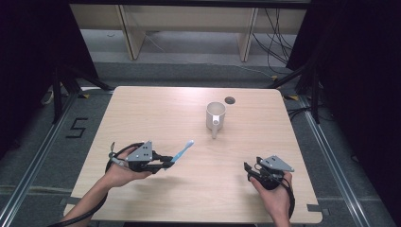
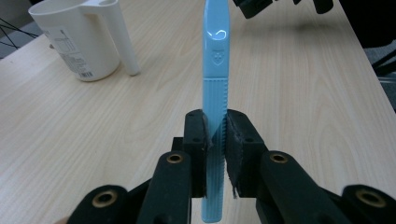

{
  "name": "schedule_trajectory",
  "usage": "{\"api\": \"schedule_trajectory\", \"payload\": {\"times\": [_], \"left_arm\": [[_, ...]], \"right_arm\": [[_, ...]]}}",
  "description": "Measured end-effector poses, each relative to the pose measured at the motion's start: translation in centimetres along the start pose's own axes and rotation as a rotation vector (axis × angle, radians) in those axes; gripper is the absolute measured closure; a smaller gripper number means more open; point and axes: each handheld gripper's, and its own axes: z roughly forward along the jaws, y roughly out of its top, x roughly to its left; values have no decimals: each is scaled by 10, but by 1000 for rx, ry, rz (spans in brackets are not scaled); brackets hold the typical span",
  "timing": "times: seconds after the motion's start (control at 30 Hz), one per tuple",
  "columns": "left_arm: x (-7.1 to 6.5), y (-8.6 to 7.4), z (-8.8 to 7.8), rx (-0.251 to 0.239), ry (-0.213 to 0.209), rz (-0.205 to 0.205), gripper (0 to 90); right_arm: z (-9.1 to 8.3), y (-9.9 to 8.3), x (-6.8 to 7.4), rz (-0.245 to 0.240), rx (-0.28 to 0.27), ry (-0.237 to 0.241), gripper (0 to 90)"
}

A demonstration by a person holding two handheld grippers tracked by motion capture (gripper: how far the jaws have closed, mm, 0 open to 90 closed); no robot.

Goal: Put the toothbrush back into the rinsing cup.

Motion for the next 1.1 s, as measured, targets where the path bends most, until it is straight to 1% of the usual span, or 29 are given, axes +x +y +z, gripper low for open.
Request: {"api": "schedule_trajectory", "payload": {"times": [0.03,0.07,0.1,0.13,0.17,0.2,0.23,0.27,0.3,0.33,0.37,0.4,0.53,0.6,0.63,0.67,0.7,0.73,0.77,0.8,0.83,0.87,0.9,0.97,1.0,1.03,1.07,1.1], "left_arm": [[0,0,0,-21,7,-12,786],[0,1,1,-32,7,-19,786],[0,1,0,-31,17,-16,786],[0,1,0,-31,17,-16,786],[0,1,1,-51,25,-33,785],[1,1,1,-60,30,-38,786],[1,1,2,-80,31,-43,786],[1,1,2,-84,34,-43,786],[1,1,2,-90,43,-44,786],[1,1,2,-90,43,-44,786],[1,2,2,-92,60,-46,786],[1,2,2,-99,68,-47,786],[0,3,3,-130,88,-62,786],[0,3,3,-135,91,-64,786],[0,3,4,-168,93,-73,786],[0,3,4,-168,93,-73,786],[0,4,3,-174,103,-89,786],[0,4,3,-174,103,-89,786],[0,4,4,-192,110,-106,786],[0,4,4,-200,111,-108,786],[0,4,4,-211,112,-120,786],[0,4,4,-211,112,-120,786],[0,4,4,-224,122,-129,786],[1,4,6,-259,119,-138,786],[1,4,6,-259,119,-138,786],[0,5,4,-252,137,-142,786],[0,5,4,-258,142,-145,786],[0,5,5,-264,144,-148,786]], "right_arm": [[-1,0,0,-1,-1,-9,444],[-1,0,1,10,3,-7,444],[0,0,2,14,5,-4,444],[0,0,2,14,5,-4,444],[0,0,0,-17,2,-6,444],[-1,0,3,19,13,1,444],[0,0,3,28,11,6,444],[0,0,0,-18,0,-5,444],[1,0,1,-20,-1,-5,444],[1,0,1,-18,1,-3,444],[0,0,4,17,13,4,444],[1,0,2,4,12,9,444],[2,0,3,0,0,6,444],[2,0,2,-6,-1,2,444],[2,0,2,-4,-3,4,444],[2,0,2,-4,-3,4,444],[3,-1,2,3,-12,21,444],[2,-1,3,8,-6,14,444],[1,0,3,5,3,5,444],[2,0,3,5,-3,5,444],[1,-1,6,29,1,2,444],[1,-1,6,29,1,2,444],[1,0,5,14,5,1,444],[1,0,6,17,8,5,444],[1,0,6,17,8,5,444],[1,0,6,12,12,8,444],[1,0,6,10,10,8,444],[2,0,5,-9,5,14,444]]}}
